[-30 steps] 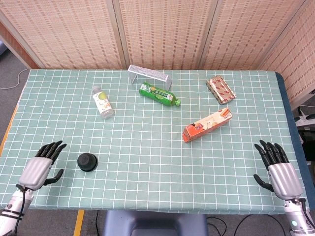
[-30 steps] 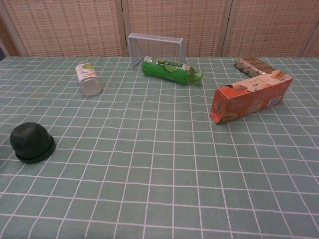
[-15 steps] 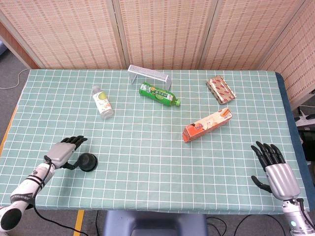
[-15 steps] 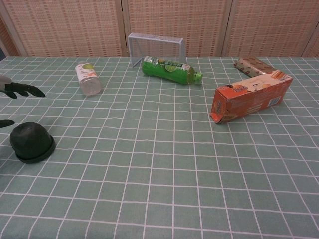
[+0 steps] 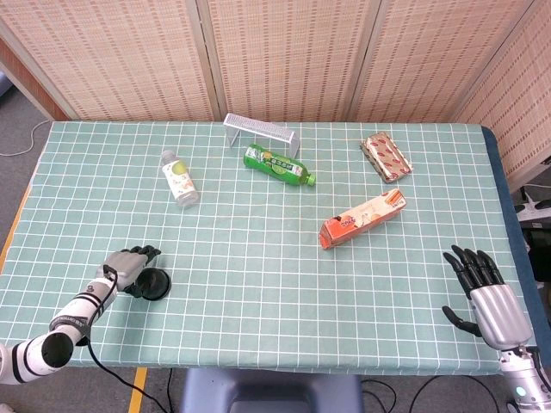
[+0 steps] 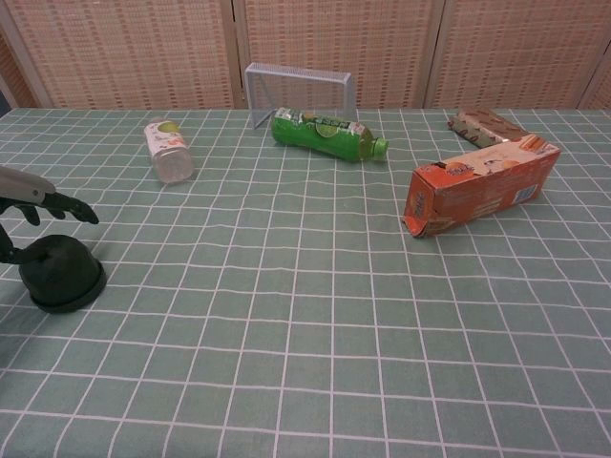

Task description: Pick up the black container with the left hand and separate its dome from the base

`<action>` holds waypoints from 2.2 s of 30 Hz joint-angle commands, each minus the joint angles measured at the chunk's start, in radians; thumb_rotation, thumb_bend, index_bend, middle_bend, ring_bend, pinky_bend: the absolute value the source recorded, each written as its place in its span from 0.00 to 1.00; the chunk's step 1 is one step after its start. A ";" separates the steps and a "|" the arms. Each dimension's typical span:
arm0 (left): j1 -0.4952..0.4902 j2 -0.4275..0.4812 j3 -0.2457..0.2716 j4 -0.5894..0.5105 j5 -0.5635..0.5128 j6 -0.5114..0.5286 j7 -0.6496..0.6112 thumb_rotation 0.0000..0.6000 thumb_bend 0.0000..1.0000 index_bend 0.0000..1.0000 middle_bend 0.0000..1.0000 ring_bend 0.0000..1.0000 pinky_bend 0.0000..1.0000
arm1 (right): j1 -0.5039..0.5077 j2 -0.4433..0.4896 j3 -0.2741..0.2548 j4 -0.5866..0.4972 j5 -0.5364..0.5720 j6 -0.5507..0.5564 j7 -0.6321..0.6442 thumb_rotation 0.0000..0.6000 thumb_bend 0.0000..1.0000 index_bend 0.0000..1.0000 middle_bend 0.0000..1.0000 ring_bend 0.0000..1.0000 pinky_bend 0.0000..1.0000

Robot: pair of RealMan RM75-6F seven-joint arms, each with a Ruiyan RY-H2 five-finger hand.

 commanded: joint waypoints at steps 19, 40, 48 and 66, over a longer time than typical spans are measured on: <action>-0.162 0.028 0.104 -0.028 -0.069 -0.096 -0.106 1.00 0.39 0.00 0.00 0.00 0.17 | 0.002 0.000 -0.001 -0.002 0.007 -0.013 -0.013 1.00 0.17 0.00 0.00 0.00 0.00; -0.285 -0.045 0.242 0.070 -0.101 -0.192 -0.185 1.00 0.39 0.00 0.00 0.00 0.20 | 0.009 0.009 -0.015 -0.012 -0.002 -0.035 0.010 1.00 0.17 0.00 0.00 0.00 0.00; -0.315 -0.073 0.276 0.097 -0.086 -0.203 -0.224 1.00 0.38 0.00 0.00 0.00 0.22 | 0.011 0.008 -0.012 -0.016 0.006 -0.039 0.008 1.00 0.17 0.00 0.00 0.00 0.00; -0.341 -0.100 0.328 0.101 -0.034 -0.176 -0.288 1.00 0.37 0.14 0.13 0.17 0.48 | 0.014 0.013 -0.015 -0.021 0.005 -0.044 0.020 1.00 0.17 0.00 0.00 0.00 0.00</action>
